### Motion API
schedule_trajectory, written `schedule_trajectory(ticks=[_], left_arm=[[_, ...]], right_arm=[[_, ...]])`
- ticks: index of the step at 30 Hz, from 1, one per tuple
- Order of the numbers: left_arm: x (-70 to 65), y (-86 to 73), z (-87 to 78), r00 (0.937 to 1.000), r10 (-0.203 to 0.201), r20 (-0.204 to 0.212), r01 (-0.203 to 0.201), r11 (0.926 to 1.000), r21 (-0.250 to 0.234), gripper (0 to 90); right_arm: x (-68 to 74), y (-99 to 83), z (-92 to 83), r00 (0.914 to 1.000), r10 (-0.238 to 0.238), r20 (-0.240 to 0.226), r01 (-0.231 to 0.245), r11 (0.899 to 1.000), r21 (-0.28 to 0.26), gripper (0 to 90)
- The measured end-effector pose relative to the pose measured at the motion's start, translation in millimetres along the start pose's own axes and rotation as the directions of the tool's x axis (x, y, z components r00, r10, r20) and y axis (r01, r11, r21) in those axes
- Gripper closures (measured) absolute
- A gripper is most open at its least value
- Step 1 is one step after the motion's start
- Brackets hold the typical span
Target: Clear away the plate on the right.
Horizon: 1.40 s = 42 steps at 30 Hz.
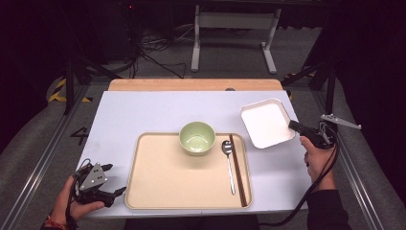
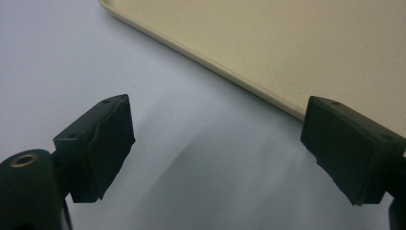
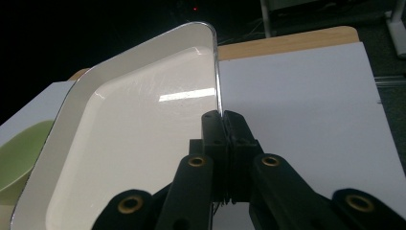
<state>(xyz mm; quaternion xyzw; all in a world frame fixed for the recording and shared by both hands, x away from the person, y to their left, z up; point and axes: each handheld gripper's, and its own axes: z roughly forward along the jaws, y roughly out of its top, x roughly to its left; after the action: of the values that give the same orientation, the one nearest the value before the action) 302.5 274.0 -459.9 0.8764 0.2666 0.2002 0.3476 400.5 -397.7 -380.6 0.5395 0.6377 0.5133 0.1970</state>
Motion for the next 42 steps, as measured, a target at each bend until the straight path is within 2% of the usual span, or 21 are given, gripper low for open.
schedule_trajectory(ticks=[8, 9, 10, 19, 27, 31, 37, 42], left_arm=[[0.0, 0.0, -0.2, 1.0, -0.001, 0.001, 0.001, 1.0, -0.002, 12.0], [0.1, -0.1, -0.5, 1.0, -0.002, 0.0, 0.002, 1.0, -0.003, 12.0], [0.1, -0.3, -0.5, 1.0, -0.004, 0.0, 0.004, 1.0, -0.003, 12.0], [0.3, -0.4, -0.5, 1.0, -0.003, 0.0, 0.003, 1.0, -0.002, 12.0], [1.3, -1.1, -1.0, 1.0, -0.002, -0.005, 0.002, 1.0, 0.0, 12.0], [1.0, -1.0, -1.3, 1.0, -0.005, -0.005, 0.005, 1.0, -0.002, 11.9], [1.1, -0.8, -1.4, 1.0, -0.008, -0.001, 0.008, 1.0, -0.005, 11.9], [1.4, -0.9, -1.3, 0.9999, -0.011, -0.002, 0.011, 0.9999, -0.005, 11.9]], right_arm=[[26.5, 3.5, 3.0, 0.9961, -0.059, -0.065, 0.059, 0.998, -0.004, 89.5], [26.5, 3.5, 3.0, 0.9961, -0.059, -0.065, 0.059, 0.998, -0.004, 89.5], [34.6, 4.1, 4.1, 0.994, -0.072, -0.082, 0.072, 0.997, -0.002, 89.5], [58.0, 4.8, 8.6, 0.9827, -0.119, -0.142, 0.121, 0.993, 0.003, 89.5], [85.4, 1.8, 17.3, 0.9636, -0.181, -0.197, 0.189, 0.982, 0.022, 89.5], [98.7, -1.1, 23.1, 0.9514, -0.202, -0.233, 0.216, 0.976, 0.036, 89.5], [123.8, -8.2, 34.8, 0.9265, -0.244, -0.287, 0.272, 0.96, 0.063, 89.4], [144.7, -14.6, 47.9, 0.9004, -0.289, -0.326, 0.331, 0.94, 0.084, 89.5]])
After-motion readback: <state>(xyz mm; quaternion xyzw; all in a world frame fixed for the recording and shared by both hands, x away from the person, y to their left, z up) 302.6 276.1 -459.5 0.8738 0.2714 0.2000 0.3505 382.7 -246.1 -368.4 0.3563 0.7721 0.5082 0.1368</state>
